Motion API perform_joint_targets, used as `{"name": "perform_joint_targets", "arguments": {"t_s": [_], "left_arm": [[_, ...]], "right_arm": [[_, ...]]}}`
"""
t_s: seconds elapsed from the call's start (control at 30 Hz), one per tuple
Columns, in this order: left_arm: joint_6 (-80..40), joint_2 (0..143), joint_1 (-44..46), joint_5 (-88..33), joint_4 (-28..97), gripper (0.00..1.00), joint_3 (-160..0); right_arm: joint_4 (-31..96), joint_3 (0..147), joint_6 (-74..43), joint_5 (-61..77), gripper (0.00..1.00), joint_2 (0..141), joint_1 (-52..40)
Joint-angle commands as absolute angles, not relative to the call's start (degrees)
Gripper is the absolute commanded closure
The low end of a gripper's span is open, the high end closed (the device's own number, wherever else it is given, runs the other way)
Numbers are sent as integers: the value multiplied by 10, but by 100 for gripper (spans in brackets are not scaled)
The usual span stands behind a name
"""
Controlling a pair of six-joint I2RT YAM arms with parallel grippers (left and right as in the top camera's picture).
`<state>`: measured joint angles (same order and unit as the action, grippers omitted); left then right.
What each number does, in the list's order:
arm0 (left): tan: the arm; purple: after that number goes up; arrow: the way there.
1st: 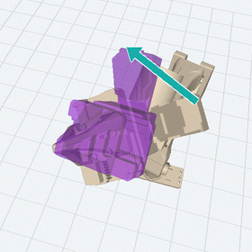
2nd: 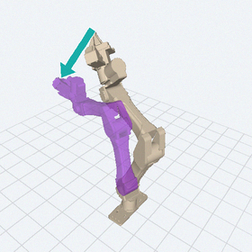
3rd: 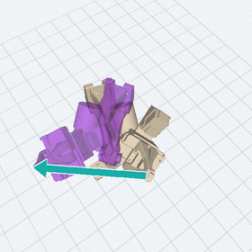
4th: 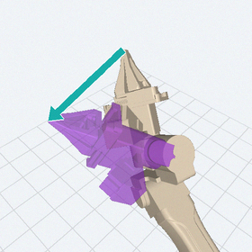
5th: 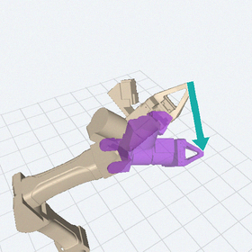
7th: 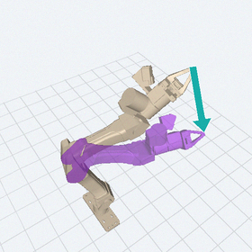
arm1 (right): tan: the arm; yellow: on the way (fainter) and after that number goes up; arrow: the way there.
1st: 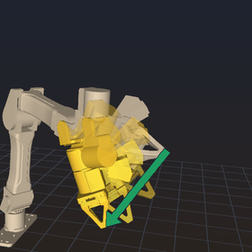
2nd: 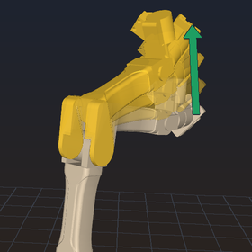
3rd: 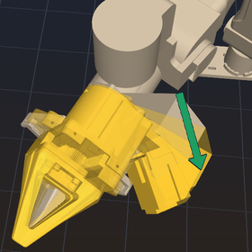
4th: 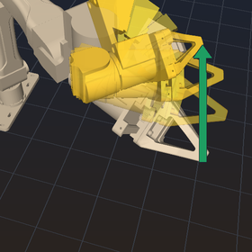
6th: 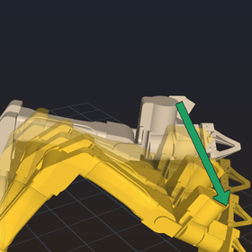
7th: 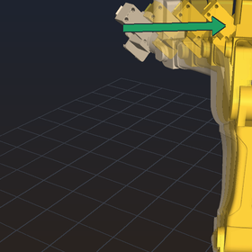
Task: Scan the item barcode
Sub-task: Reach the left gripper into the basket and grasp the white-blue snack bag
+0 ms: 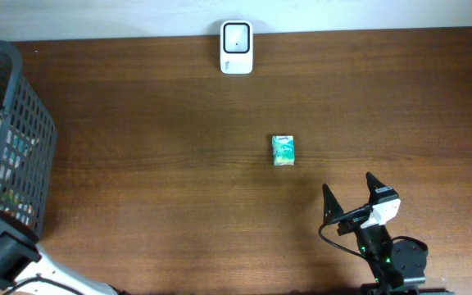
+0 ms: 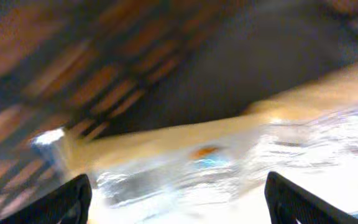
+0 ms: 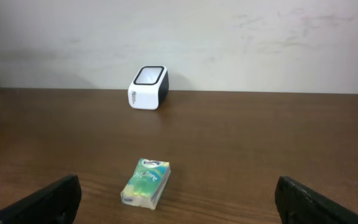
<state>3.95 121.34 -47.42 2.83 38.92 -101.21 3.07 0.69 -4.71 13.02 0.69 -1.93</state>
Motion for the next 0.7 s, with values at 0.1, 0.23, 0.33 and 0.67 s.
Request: {"name": "perform_joint_targets", "arguments": {"t_s": [0.1,0.23,0.33,0.67], "left_arm": [[276,1216,-396,69,319,1,-1014],[330,1220,-394,69,274,0,-1014],[380,1222,-397,67,263,0,-1014],[400,1293,-399,69,289,0,-1014]], "right_arm": [[33,3,-49,133,1,4,-22],[33,3,-49,133,1,4,-22],[33,3,-49,133,1,4,-22],[33,3,-49,133,1,4,-22]]}}
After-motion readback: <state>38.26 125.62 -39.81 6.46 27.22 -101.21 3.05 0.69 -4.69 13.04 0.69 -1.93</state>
